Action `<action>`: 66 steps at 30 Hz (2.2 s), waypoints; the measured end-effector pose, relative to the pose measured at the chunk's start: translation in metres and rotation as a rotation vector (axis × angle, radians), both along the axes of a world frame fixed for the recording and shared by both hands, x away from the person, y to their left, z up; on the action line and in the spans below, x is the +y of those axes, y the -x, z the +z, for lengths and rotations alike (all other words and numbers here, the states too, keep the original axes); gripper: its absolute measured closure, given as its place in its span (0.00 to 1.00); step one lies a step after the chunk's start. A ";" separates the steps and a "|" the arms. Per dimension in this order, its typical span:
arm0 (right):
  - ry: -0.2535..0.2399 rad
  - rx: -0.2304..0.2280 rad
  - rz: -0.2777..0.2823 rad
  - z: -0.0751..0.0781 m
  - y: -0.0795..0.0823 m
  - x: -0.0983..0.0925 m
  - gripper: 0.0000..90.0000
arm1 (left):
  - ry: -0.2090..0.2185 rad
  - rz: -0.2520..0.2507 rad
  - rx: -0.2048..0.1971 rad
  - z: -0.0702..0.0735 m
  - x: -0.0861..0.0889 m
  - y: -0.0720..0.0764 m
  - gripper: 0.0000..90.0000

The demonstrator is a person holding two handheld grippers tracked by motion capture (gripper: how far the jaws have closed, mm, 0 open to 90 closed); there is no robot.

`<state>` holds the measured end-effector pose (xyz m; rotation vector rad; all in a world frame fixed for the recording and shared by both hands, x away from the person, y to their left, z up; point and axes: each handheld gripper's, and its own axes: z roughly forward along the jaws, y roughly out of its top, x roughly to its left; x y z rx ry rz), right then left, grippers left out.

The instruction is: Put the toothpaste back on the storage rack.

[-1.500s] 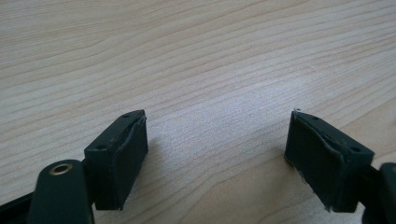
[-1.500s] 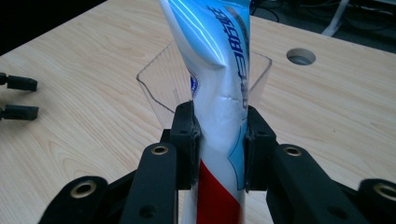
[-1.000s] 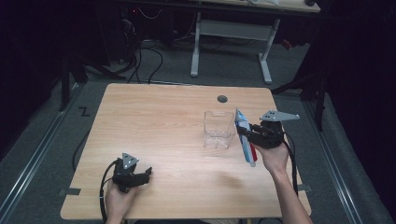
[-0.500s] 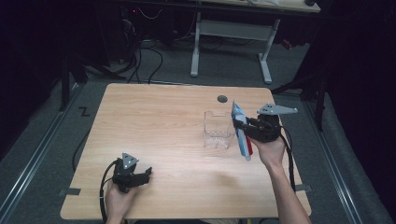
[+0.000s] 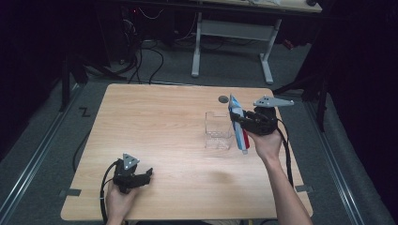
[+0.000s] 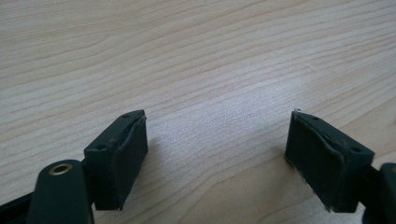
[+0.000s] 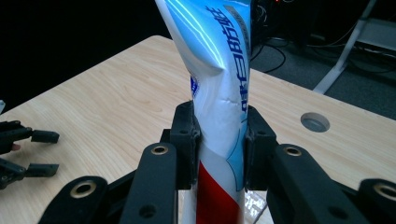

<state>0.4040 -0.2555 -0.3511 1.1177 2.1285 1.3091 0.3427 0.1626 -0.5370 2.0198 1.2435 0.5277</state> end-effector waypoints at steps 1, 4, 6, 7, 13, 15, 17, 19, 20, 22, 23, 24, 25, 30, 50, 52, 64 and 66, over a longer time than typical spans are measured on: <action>-0.002 0.000 -0.002 0.001 -0.001 0.001 0.79 | 0.000 -0.001 0.001 0.000 0.000 0.000 0.24; 0.000 -0.003 -0.002 0.004 -0.006 0.007 0.79 | 0.000 -0.002 0.001 0.000 0.000 0.000 0.24; 0.001 -0.005 -0.002 0.006 -0.009 0.010 0.79 | 0.000 -0.002 0.001 0.000 0.000 0.000 0.23; 0.004 -0.007 0.001 0.006 -0.011 0.012 0.79 | 0.000 -0.002 0.001 0.000 0.000 0.000 0.23; 0.002 -0.013 0.001 0.010 -0.018 0.020 0.79 | 0.000 -0.002 0.001 0.000 0.000 0.000 0.23; 0.003 -0.016 -0.001 0.011 -0.022 0.023 0.79 | 0.000 -0.002 0.001 0.000 0.000 0.000 0.24; 0.003 -0.020 -0.004 0.013 -0.025 0.026 0.79 | 0.000 -0.002 0.001 0.000 0.000 0.000 0.23; 0.001 -0.023 -0.004 0.013 -0.028 0.029 0.79 | -0.001 -0.003 0.002 0.000 0.000 0.000 0.24; 0.003 -0.021 -0.004 0.013 -0.030 0.031 0.79 | 0.000 -0.002 0.001 0.000 0.000 0.000 0.23; 0.002 -0.022 -0.006 0.013 -0.032 0.032 0.79 | 0.000 -0.002 0.001 0.000 0.000 0.000 0.24; -0.001 -0.020 -0.009 0.012 -0.033 0.032 0.79 | 0.000 -0.002 0.001 0.000 0.000 0.000 0.23; -0.003 -0.018 -0.015 0.012 -0.035 0.031 0.79 | 0.000 -0.002 0.001 0.000 0.000 0.000 0.23; -0.004 -0.016 -0.019 0.012 -0.036 0.031 0.78 | 0.000 -0.002 0.001 0.000 0.000 0.000 0.23; -0.005 -0.011 -0.049 0.011 -0.044 0.029 0.78 | 0.000 -0.002 0.001 0.000 0.000 0.000 0.23; 0.000 -0.015 -0.123 -0.003 -0.068 0.040 0.78 | 0.000 -0.003 0.001 0.000 0.000 0.000 0.23; 0.010 -0.015 -0.130 -0.004 -0.069 0.041 0.78 | -0.001 -0.003 0.000 0.000 0.000 0.000 0.23; 0.022 -0.008 -0.151 -0.011 -0.076 0.041 0.78 | -0.001 -0.004 0.001 0.000 0.000 0.000 0.23; 0.024 -0.006 -0.155 -0.012 -0.077 0.042 0.78 | -0.001 -0.004 0.001 0.000 0.000 0.000 0.23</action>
